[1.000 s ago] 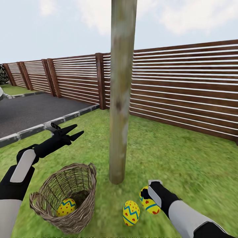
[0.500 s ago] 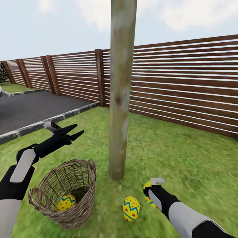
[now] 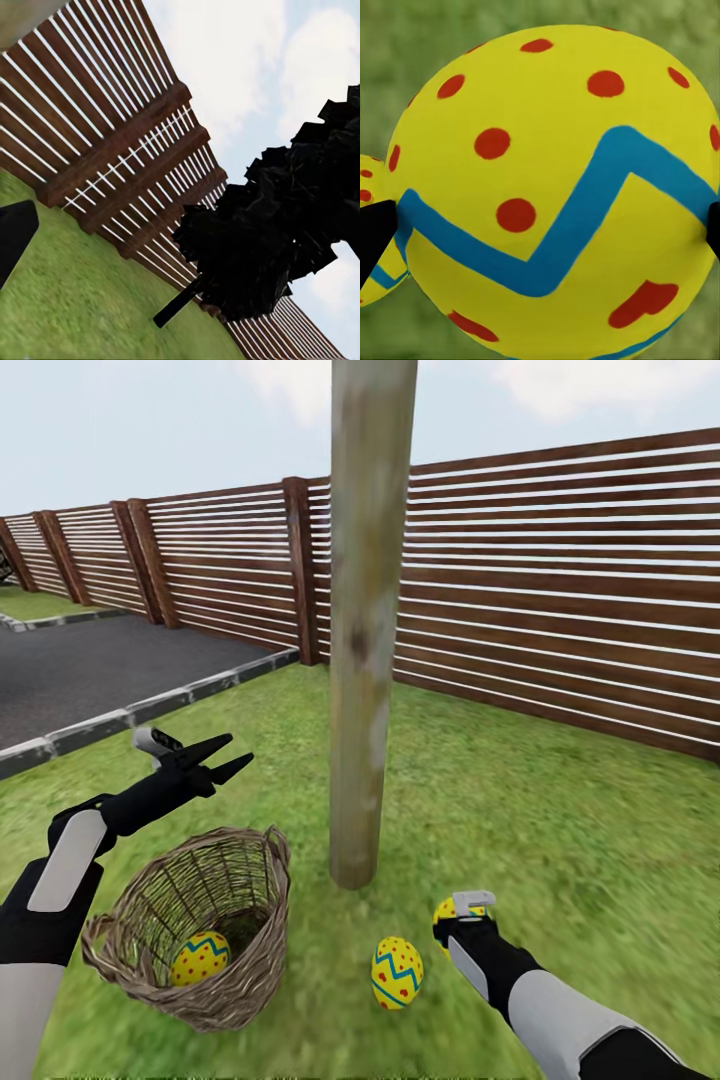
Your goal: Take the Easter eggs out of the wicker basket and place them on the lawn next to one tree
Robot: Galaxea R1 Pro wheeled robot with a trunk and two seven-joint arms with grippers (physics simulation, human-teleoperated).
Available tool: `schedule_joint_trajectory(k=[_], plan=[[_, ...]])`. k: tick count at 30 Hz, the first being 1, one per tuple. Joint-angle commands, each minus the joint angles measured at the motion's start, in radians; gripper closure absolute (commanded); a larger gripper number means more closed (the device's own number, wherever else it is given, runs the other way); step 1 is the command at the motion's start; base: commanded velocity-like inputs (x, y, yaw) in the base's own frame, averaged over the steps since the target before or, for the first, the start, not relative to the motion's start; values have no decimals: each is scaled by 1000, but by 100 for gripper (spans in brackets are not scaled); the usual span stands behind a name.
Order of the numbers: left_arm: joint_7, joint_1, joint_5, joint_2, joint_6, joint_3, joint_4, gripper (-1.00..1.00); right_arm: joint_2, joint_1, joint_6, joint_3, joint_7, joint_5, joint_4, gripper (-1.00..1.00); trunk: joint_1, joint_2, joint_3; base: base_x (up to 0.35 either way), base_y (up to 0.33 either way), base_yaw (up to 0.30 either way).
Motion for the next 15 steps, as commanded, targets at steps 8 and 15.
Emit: schedule_joint_trajectory(k=[8, 15], plan=[[-2, -1, 0, -2, 4, -1, 2, -100, 0, -1, 5, 9, -5, -8, -4, 100, 3, -2, -32, 0, 0, 0], [-3, 0, 0, -2, 4, -1, 2, -100, 0, -1, 2, 9, -4, -8, -4, 100, 6, -4, -59, 0, 0, 0]])
